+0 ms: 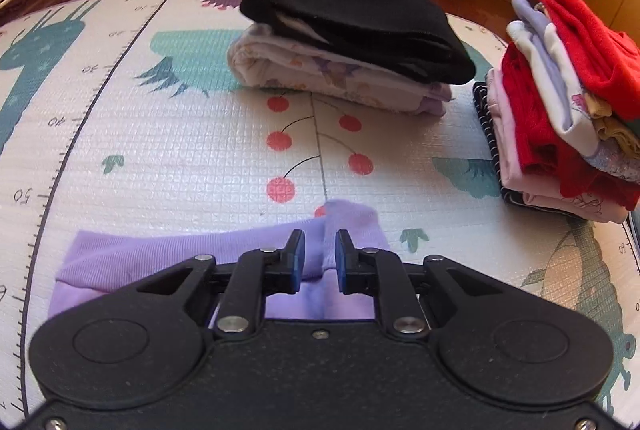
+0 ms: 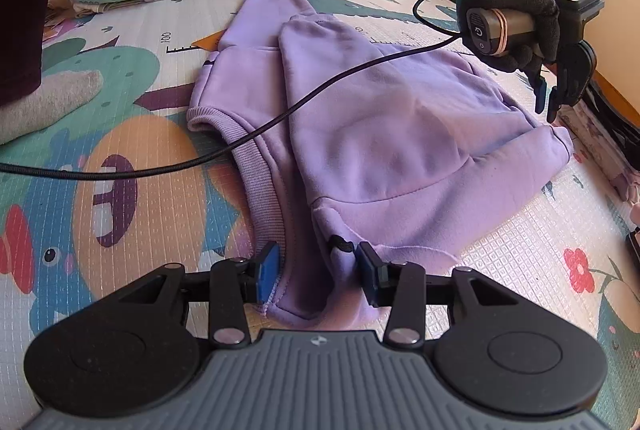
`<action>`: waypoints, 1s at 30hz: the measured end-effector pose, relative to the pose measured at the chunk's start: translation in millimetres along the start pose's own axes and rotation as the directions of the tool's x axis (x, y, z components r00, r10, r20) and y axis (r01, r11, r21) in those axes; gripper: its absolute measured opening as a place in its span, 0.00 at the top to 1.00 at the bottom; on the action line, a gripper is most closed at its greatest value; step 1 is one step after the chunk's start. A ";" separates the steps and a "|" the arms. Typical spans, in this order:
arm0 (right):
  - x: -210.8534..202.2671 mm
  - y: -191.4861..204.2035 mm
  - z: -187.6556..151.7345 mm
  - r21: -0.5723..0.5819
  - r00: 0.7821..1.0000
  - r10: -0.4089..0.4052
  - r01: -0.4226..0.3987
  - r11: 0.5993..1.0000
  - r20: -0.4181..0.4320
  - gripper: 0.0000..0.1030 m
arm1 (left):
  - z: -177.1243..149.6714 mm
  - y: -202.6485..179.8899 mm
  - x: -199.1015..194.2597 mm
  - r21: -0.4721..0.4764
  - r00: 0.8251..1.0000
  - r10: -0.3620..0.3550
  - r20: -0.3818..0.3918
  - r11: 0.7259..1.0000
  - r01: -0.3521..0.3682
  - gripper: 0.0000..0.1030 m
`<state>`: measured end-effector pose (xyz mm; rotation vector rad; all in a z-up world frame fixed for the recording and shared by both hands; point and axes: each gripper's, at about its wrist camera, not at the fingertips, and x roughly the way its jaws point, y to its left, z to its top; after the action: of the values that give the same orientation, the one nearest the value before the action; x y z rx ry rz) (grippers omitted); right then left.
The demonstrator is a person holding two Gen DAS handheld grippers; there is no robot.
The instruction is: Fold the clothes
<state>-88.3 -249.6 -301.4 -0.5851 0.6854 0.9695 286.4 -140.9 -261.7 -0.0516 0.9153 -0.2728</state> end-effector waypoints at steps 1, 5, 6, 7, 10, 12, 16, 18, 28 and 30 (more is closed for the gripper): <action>-0.1 0.2 -0.1 -0.001 1.000 -0.001 0.001 1.000 0.001 0.57 | 2.0 -5.4 1.5 0.023 1.000 -0.018 0.002 1.000 0.018 0.88; -0.4 -0.3 -0.7 0.003 1.000 0.001 -0.001 1.000 0.004 0.57 | 0.1 -16.7 22.7 0.075 0.999 -0.013 -0.040 0.997 0.016 0.88; -0.4 -0.5 -0.9 0.004 1.000 0.001 -0.001 1.000 0.005 0.57 | -2.8 -16.2 31.9 0.082 0.998 0.012 -0.063 0.997 -0.006 0.88; -0.4 -0.8 -1.0 0.006 1.000 0.002 -0.002 1.000 0.005 0.57 | -6.3 -14.4 40.5 0.098 0.997 0.038 -0.070 0.995 -0.031 0.84; -0.4 -1.2 -1.0 0.008 1.000 0.005 -0.005 1.000 0.004 0.57 | 1.1 -10.6 47.9 0.130 0.996 0.042 -0.074 0.991 -0.032 0.80; -0.4 -1.2 -0.7 0.007 1.000 0.007 -0.007 1.000 0.003 0.56 | 12.2 -15.0 45.5 0.214 0.993 0.053 -0.106 0.976 -0.030 0.80; 0.1 -0.6 0.5 0.002 1.000 0.008 -0.008 1.000 -0.005 0.56 | 23.5 -28.0 15.2 0.507 0.985 0.088 -0.148 0.862 -0.001 0.80; -0.2 0.1 1.4 0.000 1.000 0.006 -0.006 1.000 -0.011 0.56 | 13.3 -27.8 -16.8 0.621 0.978 0.088 -0.190 0.782 0.050 0.80; -16.8 1.0 7.6 -0.008 1.000 0.005 -0.005 1.000 -0.010 0.57 | -112.9 60.7 -179.9 0.505 0.962 0.007 -0.272 0.852 0.137 0.72; -21.2 0.0 8.4 -0.016 1.000 0.007 -0.008 1.000 -0.013 0.58 | -140.3 86.1 -190.2 0.384 0.973 0.023 -0.231 0.921 0.069 0.72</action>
<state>-94.4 -255.0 -280.1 -0.6038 0.6922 0.9797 84.1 0.7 -213.8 0.3462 1.0774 -0.4871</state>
